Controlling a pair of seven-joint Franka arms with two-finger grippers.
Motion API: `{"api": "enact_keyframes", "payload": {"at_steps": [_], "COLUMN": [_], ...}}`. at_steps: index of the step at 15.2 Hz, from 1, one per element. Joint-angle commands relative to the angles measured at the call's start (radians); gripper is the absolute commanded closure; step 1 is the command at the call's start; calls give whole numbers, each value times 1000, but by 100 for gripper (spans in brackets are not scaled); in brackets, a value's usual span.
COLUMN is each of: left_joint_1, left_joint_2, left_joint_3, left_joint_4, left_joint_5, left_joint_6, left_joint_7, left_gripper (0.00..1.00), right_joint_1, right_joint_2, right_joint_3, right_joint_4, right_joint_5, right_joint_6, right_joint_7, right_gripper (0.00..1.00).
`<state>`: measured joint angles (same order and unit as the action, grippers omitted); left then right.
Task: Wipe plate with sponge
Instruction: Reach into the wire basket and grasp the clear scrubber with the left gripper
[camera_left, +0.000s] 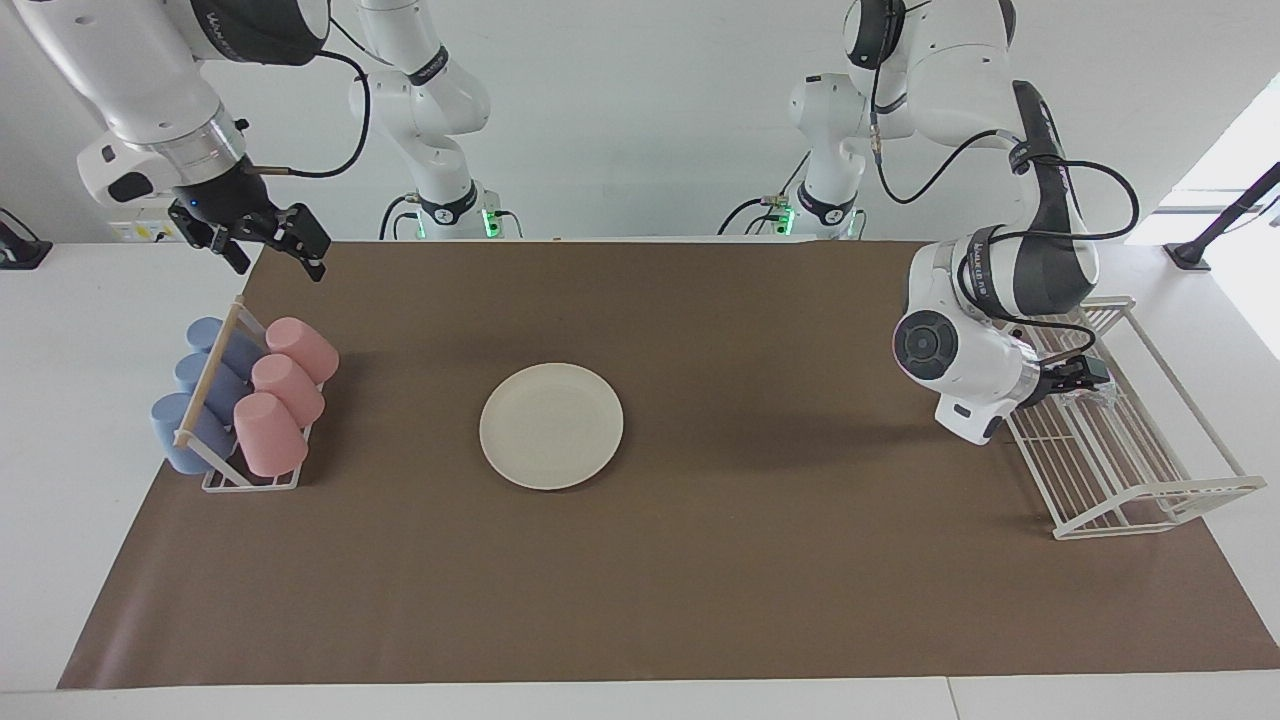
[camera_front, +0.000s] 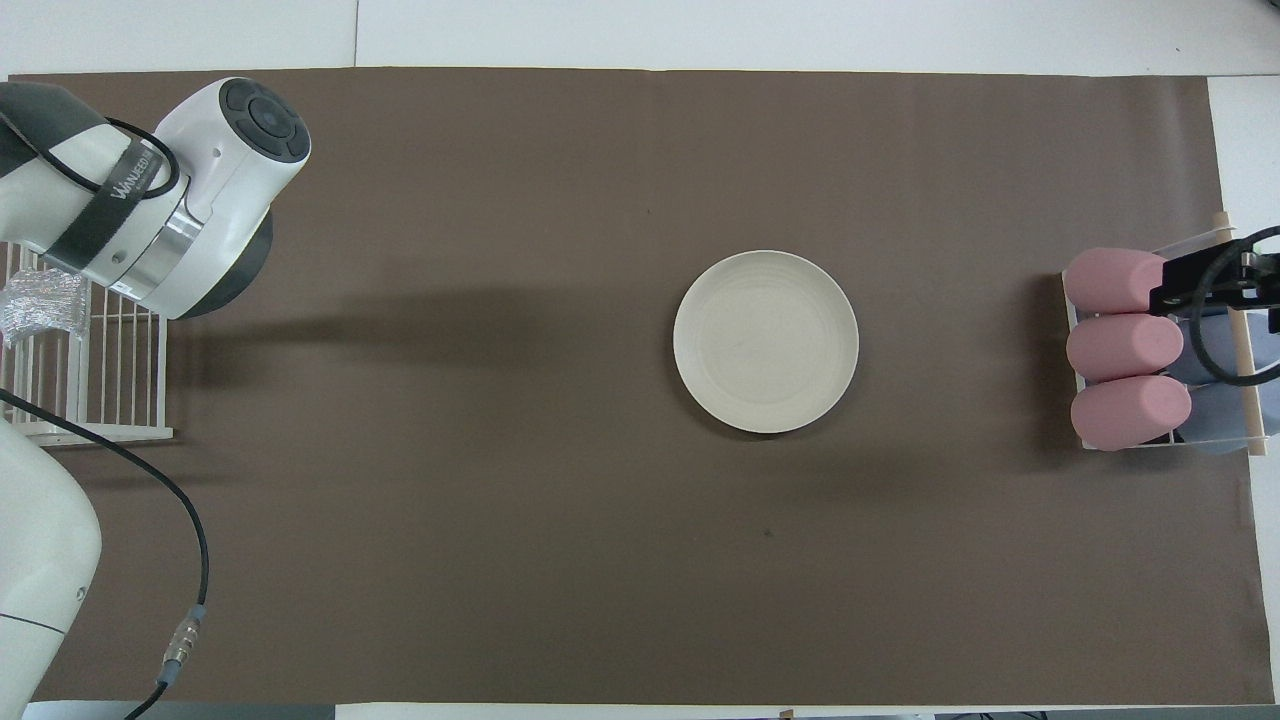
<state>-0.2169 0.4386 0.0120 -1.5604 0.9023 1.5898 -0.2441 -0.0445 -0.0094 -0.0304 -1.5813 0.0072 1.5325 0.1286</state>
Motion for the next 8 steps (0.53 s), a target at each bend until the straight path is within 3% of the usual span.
{"api": "enact_keyframes", "payload": {"at_steps": [1, 8], "left_joint_1": [8, 16], "left_joint_2": [9, 6], "left_joint_3": [8, 9], "left_joint_4": [16, 2], "left_joint_5": [18, 18], "left_joint_6": [12, 9], "left_joint_7": [9, 5], "left_gripper": [0, 2], "right_joint_1": [2, 2], "right_joint_2": [-20, -24], "right_joint_3": [12, 38], "right_joint_4": [-25, -25], "right_joint_5": [3, 60], "right_joint_6": [1, -11], "right_joint_7": [110, 484], "right_gripper": [0, 0]}}
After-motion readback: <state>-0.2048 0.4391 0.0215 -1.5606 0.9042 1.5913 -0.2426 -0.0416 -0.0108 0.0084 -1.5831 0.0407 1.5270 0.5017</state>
